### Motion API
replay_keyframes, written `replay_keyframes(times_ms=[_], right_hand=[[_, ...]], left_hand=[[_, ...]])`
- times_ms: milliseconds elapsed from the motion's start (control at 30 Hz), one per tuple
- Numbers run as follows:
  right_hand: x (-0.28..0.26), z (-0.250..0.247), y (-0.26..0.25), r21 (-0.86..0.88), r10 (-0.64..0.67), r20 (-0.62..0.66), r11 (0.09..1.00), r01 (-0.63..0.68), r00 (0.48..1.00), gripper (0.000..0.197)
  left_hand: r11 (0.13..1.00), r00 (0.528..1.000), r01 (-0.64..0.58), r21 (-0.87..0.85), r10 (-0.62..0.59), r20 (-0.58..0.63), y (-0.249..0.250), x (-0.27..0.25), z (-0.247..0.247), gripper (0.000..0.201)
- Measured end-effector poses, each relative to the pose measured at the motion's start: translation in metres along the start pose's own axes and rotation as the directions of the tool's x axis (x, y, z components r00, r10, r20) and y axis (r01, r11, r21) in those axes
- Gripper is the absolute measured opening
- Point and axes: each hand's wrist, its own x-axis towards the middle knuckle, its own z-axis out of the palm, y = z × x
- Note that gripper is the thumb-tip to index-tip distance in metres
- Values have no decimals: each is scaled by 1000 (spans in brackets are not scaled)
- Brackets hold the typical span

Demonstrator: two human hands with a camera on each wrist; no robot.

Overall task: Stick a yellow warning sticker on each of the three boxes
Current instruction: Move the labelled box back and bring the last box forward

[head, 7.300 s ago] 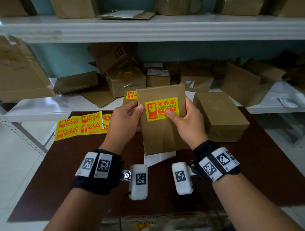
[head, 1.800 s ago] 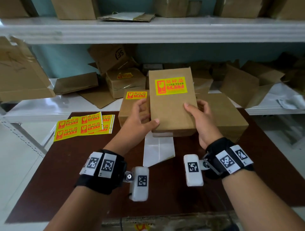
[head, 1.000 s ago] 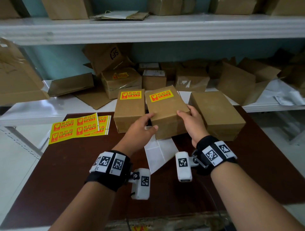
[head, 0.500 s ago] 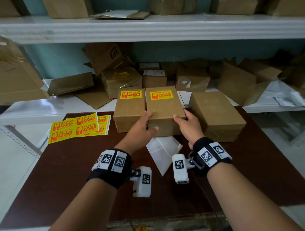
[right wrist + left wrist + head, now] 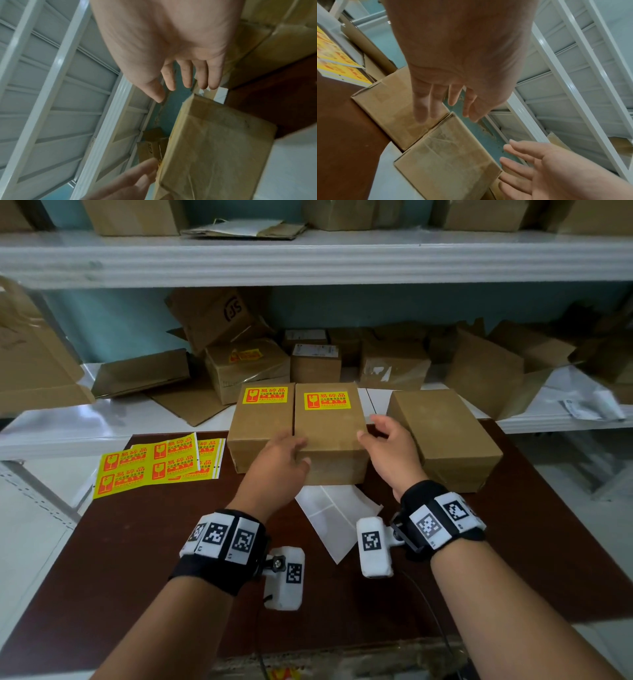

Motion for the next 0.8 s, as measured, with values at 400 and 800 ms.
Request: replay_keyframes(times_ms=[400, 800], right_hand=[[8, -102, 7, -286, -40, -389, 955, -80, 920, 25], [20, -125, 41, 148, 308, -332, 951, -273, 892, 68]], left_hand=[[988, 987, -106, -112, 90, -136, 78, -2, 14, 31], [959, 986, -169, 229, 165, 36, 57, 36, 43, 50]])
